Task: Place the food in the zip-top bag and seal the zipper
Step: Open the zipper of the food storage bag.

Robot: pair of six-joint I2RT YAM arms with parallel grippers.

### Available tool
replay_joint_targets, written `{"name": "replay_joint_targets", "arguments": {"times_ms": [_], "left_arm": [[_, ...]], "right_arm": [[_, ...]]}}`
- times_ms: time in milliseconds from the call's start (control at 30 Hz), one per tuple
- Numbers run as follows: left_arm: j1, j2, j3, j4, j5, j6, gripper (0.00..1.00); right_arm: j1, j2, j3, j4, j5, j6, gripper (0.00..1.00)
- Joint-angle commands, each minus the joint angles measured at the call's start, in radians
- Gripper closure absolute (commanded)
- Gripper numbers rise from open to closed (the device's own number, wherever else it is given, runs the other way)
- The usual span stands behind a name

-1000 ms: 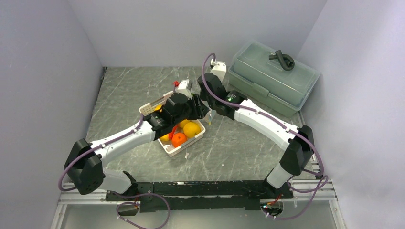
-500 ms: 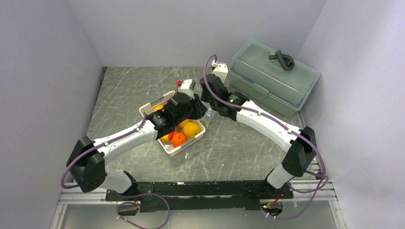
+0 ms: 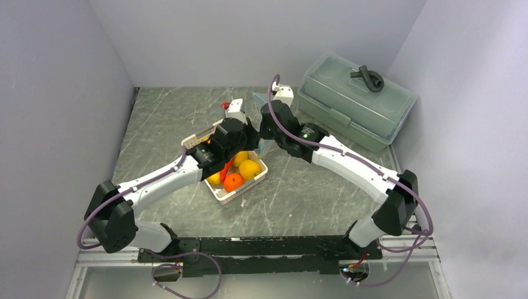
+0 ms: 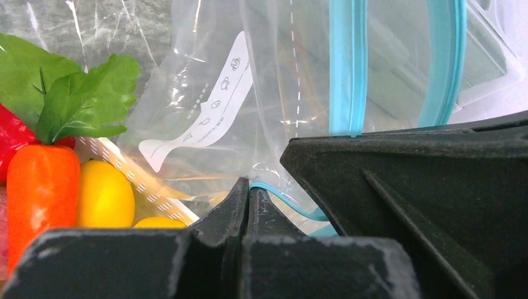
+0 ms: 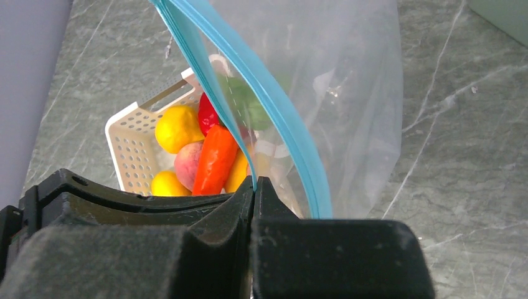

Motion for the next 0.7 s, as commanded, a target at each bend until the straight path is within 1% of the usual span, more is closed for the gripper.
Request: {"name": "replay_joint_targets", "arguments": {"times_ms": [0,67,167,300,400,500,667], "left_arm": [[0.007,-0.054,0.005,0.015,-0.035,0.016,1.0],[0.007,-0.064,0.002,0.015,-0.026,0.018,1.0],[0.006,-0.078,-0.006,-0.014,-0.02,0.019,1.0],[0.006,-0.091,-0.018,-0.029,-0.024,0.02,1.0],[0.007,-0.095,-0.02,-0.039,-0.026,0.024,1.0],[0.007,-0.093,-0.018,-0.047,-0.03,0.025,1.0],[0.006,-0.092,-0.012,-0.056,-0.031,0.029,1.0]], "right_arm": [[0.006,-0.054,0.013,-0.001,-0.001,-0.006,0.98],[0.006,-0.048,0.022,-0.01,0.009,-0.004,0.84],[0.006,-0.048,0.023,-0.01,0.018,0.002,0.7],[0.006,-0.066,0.021,-0.001,0.018,0.006,0.59],[0.006,-0.086,0.027,-0.009,0.015,0.007,0.54],[0.006,-0.117,0.027,-0.02,-0.002,0.008,0.49],[0.006,-0.185,0.001,-0.053,-0.002,0.009,0.45]]}}
